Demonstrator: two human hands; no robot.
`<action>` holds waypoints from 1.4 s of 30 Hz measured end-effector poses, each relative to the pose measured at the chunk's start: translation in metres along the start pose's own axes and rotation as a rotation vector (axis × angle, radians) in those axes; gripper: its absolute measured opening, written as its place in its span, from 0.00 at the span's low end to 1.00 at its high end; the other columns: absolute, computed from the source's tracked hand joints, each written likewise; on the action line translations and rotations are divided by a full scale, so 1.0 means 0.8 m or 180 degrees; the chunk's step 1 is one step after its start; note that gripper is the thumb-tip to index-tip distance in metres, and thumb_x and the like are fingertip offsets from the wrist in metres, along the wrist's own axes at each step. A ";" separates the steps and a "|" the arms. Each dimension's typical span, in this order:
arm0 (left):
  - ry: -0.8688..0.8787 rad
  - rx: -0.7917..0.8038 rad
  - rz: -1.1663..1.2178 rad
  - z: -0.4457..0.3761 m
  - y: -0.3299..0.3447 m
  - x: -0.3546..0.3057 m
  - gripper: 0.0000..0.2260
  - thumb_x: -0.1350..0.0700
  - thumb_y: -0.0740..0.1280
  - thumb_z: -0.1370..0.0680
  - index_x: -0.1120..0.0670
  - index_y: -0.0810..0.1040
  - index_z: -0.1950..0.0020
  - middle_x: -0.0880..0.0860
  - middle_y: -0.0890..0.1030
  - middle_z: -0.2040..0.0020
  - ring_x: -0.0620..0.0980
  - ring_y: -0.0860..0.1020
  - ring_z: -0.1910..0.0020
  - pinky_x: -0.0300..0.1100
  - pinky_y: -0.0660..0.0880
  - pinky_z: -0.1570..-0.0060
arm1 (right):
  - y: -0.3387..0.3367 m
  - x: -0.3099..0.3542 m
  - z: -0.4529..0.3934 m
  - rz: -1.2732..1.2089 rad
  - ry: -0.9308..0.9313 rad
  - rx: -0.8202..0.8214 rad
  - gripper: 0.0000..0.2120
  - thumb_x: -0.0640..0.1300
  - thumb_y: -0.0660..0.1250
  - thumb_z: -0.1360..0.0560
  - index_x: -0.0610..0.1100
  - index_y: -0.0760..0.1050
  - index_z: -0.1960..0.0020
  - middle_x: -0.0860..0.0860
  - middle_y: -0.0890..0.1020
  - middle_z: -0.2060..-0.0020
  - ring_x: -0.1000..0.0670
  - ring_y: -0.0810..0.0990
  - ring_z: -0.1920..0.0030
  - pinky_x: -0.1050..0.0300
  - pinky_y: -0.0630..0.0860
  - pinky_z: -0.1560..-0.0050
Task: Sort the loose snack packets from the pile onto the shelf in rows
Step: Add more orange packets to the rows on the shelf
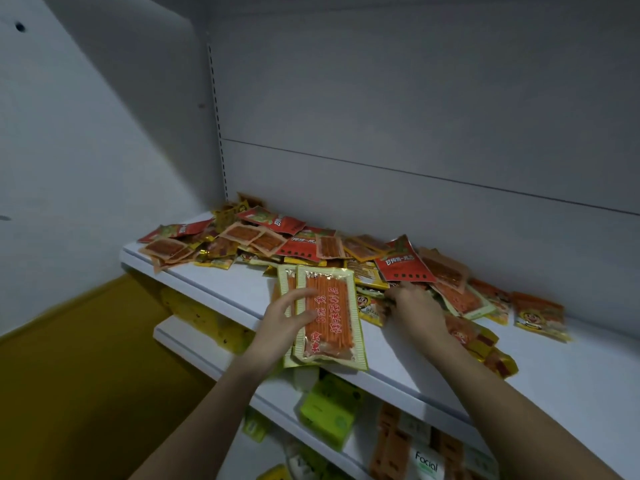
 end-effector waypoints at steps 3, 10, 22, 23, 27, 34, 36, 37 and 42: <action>-0.0044 -0.0001 0.0000 -0.014 -0.001 0.003 0.11 0.63 0.67 0.19 0.49 0.85 0.45 0.49 0.80 0.37 0.53 0.81 0.41 0.53 0.82 0.46 | 0.009 0.003 -0.011 0.0481 -0.0032 0.0022 0.12 0.54 0.65 0.24 0.49 0.80 0.46 0.49 0.77 0.49 0.44 0.78 0.48 0.54 0.74 0.55; -0.0144 0.0055 0.0021 -0.024 0.004 0.013 0.10 0.64 0.65 0.19 0.54 0.84 0.44 0.48 0.80 0.39 0.49 0.81 0.44 0.39 0.81 0.57 | 0.002 0.008 -0.019 0.0699 -0.0030 -0.0183 0.10 0.52 0.73 0.31 0.48 0.82 0.52 0.50 0.78 0.54 0.46 0.77 0.53 0.56 0.67 0.63; -0.0245 -0.0298 -0.0314 -0.009 0.012 0.005 0.15 0.65 0.63 0.18 0.53 0.88 0.55 0.53 0.81 0.40 0.51 0.81 0.43 0.40 0.82 0.55 | -0.102 -0.013 0.047 -0.0891 0.0084 -0.1546 0.02 0.40 0.64 0.22 0.42 0.74 0.53 0.47 0.78 0.60 0.46 0.74 0.59 0.49 0.69 0.59; -0.0262 -0.0315 -0.0331 -0.005 0.014 0.003 0.15 0.65 0.63 0.18 0.53 0.88 0.54 0.52 0.81 0.40 0.51 0.81 0.43 0.41 0.82 0.54 | -0.113 -0.015 0.054 -0.0993 0.0117 -0.1656 0.02 0.39 0.63 0.21 0.42 0.74 0.52 0.46 0.79 0.59 0.46 0.75 0.58 0.50 0.68 0.58; -0.0556 -0.0255 -0.0048 0.016 0.038 0.002 0.09 0.59 0.65 0.19 0.56 0.86 0.49 0.54 0.86 0.49 0.51 0.85 0.55 0.39 0.80 0.60 | -0.146 0.002 0.093 -0.1398 -0.0290 -0.1965 0.02 0.37 0.65 0.21 0.41 0.75 0.50 0.47 0.80 0.58 0.48 0.77 0.58 0.52 0.74 0.59; -0.0689 -0.0040 0.0087 0.042 0.064 0.023 0.12 0.53 0.72 0.22 0.60 0.85 0.44 0.56 0.87 0.49 0.53 0.85 0.48 0.47 0.79 0.42 | -0.074 0.072 0.196 -0.1106 -0.1959 -0.1008 0.06 0.41 0.64 0.21 0.42 0.79 0.47 0.48 0.81 0.51 0.49 0.79 0.49 0.57 0.78 0.51; -0.0722 -0.0035 -0.0051 0.051 0.068 0.029 0.13 0.58 0.75 0.25 0.61 0.84 0.43 0.60 0.85 0.47 0.56 0.84 0.47 0.50 0.80 0.42 | -0.066 0.076 0.213 -0.1167 -0.2035 -0.0816 0.08 0.44 0.64 0.20 0.43 0.80 0.46 0.49 0.82 0.48 0.50 0.79 0.46 0.58 0.78 0.47; -0.0705 -0.0108 -0.0124 0.056 0.066 0.029 0.14 0.60 0.76 0.26 0.61 0.83 0.42 0.60 0.85 0.45 0.56 0.84 0.46 0.50 0.80 0.43 | -0.070 0.075 0.218 -0.1266 -0.1993 -0.0796 0.09 0.45 0.64 0.20 0.43 0.80 0.45 0.50 0.82 0.47 0.51 0.79 0.45 0.59 0.78 0.47; -0.0471 -0.0335 -0.0046 0.089 0.057 0.015 0.12 0.65 0.73 0.25 0.60 0.82 0.42 0.59 0.85 0.46 0.56 0.85 0.51 0.49 0.82 0.51 | -0.100 0.011 0.210 -0.2116 -0.0253 -0.1177 0.08 0.50 0.63 0.19 0.49 0.77 0.43 0.57 0.78 0.48 0.56 0.76 0.46 0.58 0.75 0.52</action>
Point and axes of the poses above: each hand's wrist, its own z-axis away from the middle knuckle, its own y-axis out of the palm, x = y × z, the point moved 10 cm from there along -z, towards the middle knuckle
